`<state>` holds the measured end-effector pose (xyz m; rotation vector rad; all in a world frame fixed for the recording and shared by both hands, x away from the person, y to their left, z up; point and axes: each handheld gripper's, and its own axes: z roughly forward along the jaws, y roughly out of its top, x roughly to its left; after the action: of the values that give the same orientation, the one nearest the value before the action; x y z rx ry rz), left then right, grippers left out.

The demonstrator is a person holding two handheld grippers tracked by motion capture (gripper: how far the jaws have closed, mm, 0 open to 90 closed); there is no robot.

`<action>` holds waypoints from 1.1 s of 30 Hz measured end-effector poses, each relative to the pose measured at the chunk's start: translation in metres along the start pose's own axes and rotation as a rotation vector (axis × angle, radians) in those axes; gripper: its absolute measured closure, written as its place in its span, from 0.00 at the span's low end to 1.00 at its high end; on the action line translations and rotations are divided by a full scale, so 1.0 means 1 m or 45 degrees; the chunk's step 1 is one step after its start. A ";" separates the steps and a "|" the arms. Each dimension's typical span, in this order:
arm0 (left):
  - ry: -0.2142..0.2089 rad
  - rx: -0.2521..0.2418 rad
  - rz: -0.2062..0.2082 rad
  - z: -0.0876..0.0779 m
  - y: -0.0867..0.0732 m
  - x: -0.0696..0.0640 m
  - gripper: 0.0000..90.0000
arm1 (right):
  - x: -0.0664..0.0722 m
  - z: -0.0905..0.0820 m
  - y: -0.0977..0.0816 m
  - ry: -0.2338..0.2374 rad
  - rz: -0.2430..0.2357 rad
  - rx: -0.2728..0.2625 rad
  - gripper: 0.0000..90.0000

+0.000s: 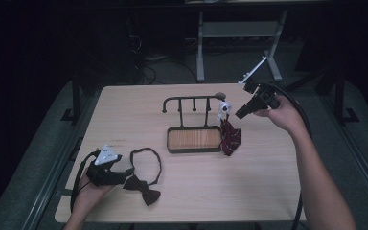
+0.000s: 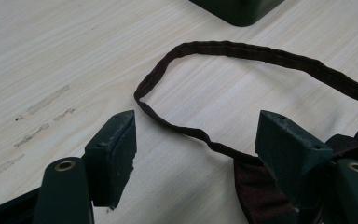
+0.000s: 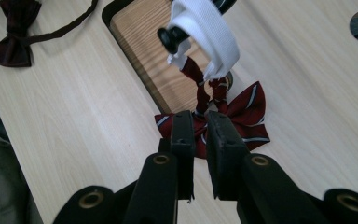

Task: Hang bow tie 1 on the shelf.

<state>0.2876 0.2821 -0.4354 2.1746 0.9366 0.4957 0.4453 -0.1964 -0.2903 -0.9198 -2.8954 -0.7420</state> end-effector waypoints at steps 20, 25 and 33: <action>-0.004 0.013 0.002 0.002 0.000 -0.001 0.33 | 0.012 0.012 -0.025 0.048 -0.042 -0.033 0.77; -0.005 0.015 0.005 0.002 0.000 -0.001 0.33 | 0.015 0.015 -0.033 0.060 -0.046 -0.040 0.73; -0.005 0.015 0.002 0.002 0.000 -0.001 0.33 | 0.019 0.022 -0.045 0.078 -0.044 -0.058 0.70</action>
<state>0.2882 0.2807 -0.4372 2.1866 0.9377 0.4876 0.4072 -0.2087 -0.3262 -0.8377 -2.8597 -0.8264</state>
